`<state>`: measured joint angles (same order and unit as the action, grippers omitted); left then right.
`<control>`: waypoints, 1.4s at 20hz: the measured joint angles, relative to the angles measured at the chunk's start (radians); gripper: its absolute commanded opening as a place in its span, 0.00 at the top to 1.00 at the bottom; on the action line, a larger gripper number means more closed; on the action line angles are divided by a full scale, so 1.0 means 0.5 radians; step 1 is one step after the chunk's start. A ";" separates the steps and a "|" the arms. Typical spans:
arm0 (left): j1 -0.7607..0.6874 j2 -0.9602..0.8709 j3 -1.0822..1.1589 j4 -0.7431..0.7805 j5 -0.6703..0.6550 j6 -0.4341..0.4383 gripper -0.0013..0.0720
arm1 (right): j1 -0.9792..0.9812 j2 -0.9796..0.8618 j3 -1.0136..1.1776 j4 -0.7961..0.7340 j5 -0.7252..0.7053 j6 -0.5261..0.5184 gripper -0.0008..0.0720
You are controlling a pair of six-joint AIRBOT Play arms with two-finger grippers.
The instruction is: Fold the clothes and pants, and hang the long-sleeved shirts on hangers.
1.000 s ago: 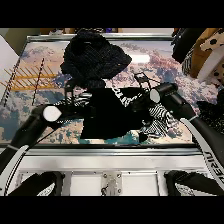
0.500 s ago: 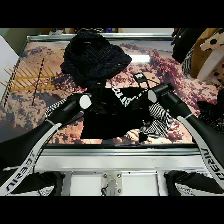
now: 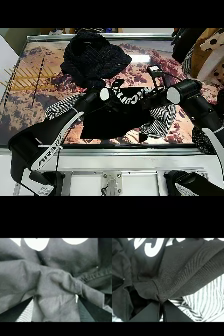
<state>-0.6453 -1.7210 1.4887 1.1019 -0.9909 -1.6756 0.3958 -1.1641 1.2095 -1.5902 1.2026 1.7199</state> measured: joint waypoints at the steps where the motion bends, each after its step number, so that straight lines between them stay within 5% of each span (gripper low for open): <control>1: -0.002 -0.014 0.045 -0.003 -0.024 0.000 0.23 | 0.000 0.012 0.000 0.002 0.016 0.011 0.96; 11: -0.040 -0.043 0.398 -0.011 -0.266 -0.037 0.23 | 0.000 0.040 0.000 0.016 0.117 0.179 0.96; 22: -0.198 -0.047 0.154 -0.008 -0.040 -0.168 0.24 | 0.000 0.079 0.000 0.031 0.126 0.253 0.96; 23: -0.215 -0.050 0.150 -0.008 -0.026 -0.177 0.33 | 0.000 0.082 0.000 0.031 0.126 0.265 0.96; 24: -0.225 -0.052 0.146 -0.007 -0.018 -0.179 0.70 | 0.000 0.083 0.000 0.031 0.126 0.266 0.96; 25: -0.229 -0.052 0.144 -0.003 -0.009 -0.179 0.94 | 0.000 0.084 0.000 0.031 0.126 0.266 0.96; 28: -0.198 -0.034 0.149 0.004 -0.024 -0.167 0.96 | -0.001 0.098 0.005 0.031 0.127 0.273 0.96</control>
<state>-0.7444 -1.7382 1.5631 1.1038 -1.0031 -1.7592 0.3954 -1.1152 1.2118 -1.5749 1.2659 1.8565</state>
